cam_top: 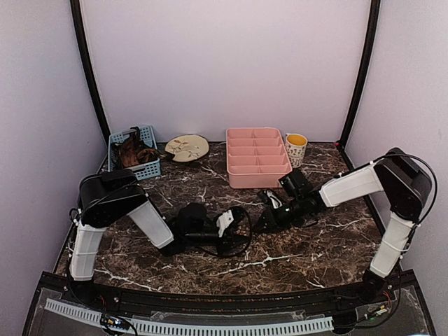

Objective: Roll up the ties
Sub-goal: Roll the tie at the center of the board.

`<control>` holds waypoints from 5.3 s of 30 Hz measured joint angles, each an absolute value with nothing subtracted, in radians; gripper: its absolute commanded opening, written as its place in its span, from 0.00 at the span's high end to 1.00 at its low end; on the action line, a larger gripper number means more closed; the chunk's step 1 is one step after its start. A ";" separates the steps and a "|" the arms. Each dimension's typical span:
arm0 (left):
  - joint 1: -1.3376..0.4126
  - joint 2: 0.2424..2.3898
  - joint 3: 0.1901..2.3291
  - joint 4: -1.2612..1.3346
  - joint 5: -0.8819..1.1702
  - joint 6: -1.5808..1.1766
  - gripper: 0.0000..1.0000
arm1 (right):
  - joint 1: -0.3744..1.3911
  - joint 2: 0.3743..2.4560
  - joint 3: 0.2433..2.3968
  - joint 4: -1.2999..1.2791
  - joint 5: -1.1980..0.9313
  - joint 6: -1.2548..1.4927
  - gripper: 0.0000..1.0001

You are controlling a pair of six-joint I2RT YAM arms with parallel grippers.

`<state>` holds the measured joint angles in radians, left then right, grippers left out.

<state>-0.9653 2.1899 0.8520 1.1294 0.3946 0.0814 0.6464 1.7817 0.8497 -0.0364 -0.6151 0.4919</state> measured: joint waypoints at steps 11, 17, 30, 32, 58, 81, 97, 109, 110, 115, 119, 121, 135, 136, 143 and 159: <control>-0.965 2.190 0.795 1.206 0.400 0.184 0.81 | 0.495 1.624 0.820 -0.147 -0.563 0.479 0.60; -0.965 2.192 0.791 1.214 0.401 0.199 0.81 | 0.495 1.694 0.838 -0.189 -0.530 0.460 0.60; -0.965 2.193 0.790 1.218 0.403 0.206 0.81 | 0.506 1.708 0.865 -0.210 -0.429 0.443 0.63; -0.965 2.194 0.790 1.221 0.403 0.206 0.81 | 0.513 1.718 0.871 -0.204 -0.433 0.443 0.67; -0.965 2.200 0.779 1.246 0.402 0.207 0.81 | 0.509 1.543 0.803 -0.290 -0.480 0.462 1.00; -0.965 2.200 0.779 1.246 0.403 0.207 0.81 | 0.508 1.707 0.812 -0.163 -0.588 0.509 0.72; -0.930 2.200 0.761 1.272 0.445 0.151 0.82 | 0.474 1.615 0.796 -0.197 -0.496 0.509 1.00; -0.912 2.150 0.750 1.232 0.485 0.096 0.82 | 0.471 1.676 0.768 -0.184 -0.497 0.448 1.00; -0.912 2.136 0.750 1.224 0.485 0.093 0.82 | 0.471 1.676 0.768 -0.183 -0.497 0.443 1.00; -0.911 2.049 0.747 1.207 0.452 0.062 0.83 | 0.471 1.676 0.764 -0.176 -0.496 0.423 1.00; -0.911 1.990 0.748 1.187 0.395 0.041 0.83 | 0.472 1.676 0.757 -0.157 -0.499 0.419 1.00; -0.911 1.987 0.748 1.166 0.373 0.045 0.83 | 0.472 1.675 0.753 -0.150 -0.501 0.418 1.00; -0.888 2.049 0.804 0.877 0.444 0.275 0.82 | 0.476 1.666 0.744 -0.157 -0.516 0.392 0.85; -0.887 2.049 0.810 0.863 0.447 0.289 0.81 | 0.476 1.665 0.749 -0.170 -0.516 0.389 0.75; -0.884 2.048 0.835 0.800 0.463 0.358 0.80 | 0.467 1.610 0.794 -0.250 -0.506 0.409 0.53; -0.883 2.048 0.850 0.762 0.465 0.368 0.79 | 0.685 1.719 0.945 -0.105 -0.635 0.612 0.53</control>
